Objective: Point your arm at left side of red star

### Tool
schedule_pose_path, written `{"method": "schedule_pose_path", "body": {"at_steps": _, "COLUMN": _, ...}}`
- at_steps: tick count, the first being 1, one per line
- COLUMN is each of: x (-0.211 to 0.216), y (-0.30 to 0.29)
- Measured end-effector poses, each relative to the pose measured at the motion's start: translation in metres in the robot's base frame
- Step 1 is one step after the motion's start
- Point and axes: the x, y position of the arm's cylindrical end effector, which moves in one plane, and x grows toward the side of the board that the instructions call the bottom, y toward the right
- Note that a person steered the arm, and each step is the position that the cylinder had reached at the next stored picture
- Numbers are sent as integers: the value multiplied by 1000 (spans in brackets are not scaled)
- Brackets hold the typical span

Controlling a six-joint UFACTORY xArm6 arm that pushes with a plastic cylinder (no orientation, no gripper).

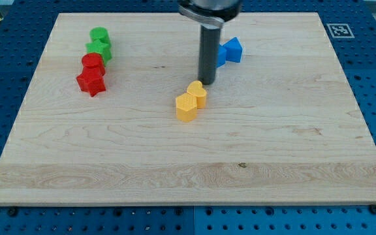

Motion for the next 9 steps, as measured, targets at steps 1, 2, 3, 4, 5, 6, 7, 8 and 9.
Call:
{"method": "schedule_pose_path", "body": {"at_steps": 1, "x": -1, "y": -52}}
{"method": "schedule_pose_path", "body": {"at_steps": 2, "x": 15, "y": -80}}
{"method": "schedule_pose_path", "body": {"at_steps": 3, "x": 44, "y": -95}}
{"method": "schedule_pose_path", "body": {"at_steps": 4, "x": 69, "y": -129}}
{"method": "schedule_pose_path", "body": {"at_steps": 5, "x": 79, "y": -198}}
{"method": "schedule_pose_path", "body": {"at_steps": 6, "x": 64, "y": -245}}
{"method": "schedule_pose_path", "body": {"at_steps": 7, "x": 22, "y": -270}}
{"method": "schedule_pose_path", "body": {"at_steps": 8, "x": -3, "y": -272}}
{"method": "schedule_pose_path", "body": {"at_steps": 9, "x": -5, "y": -251}}
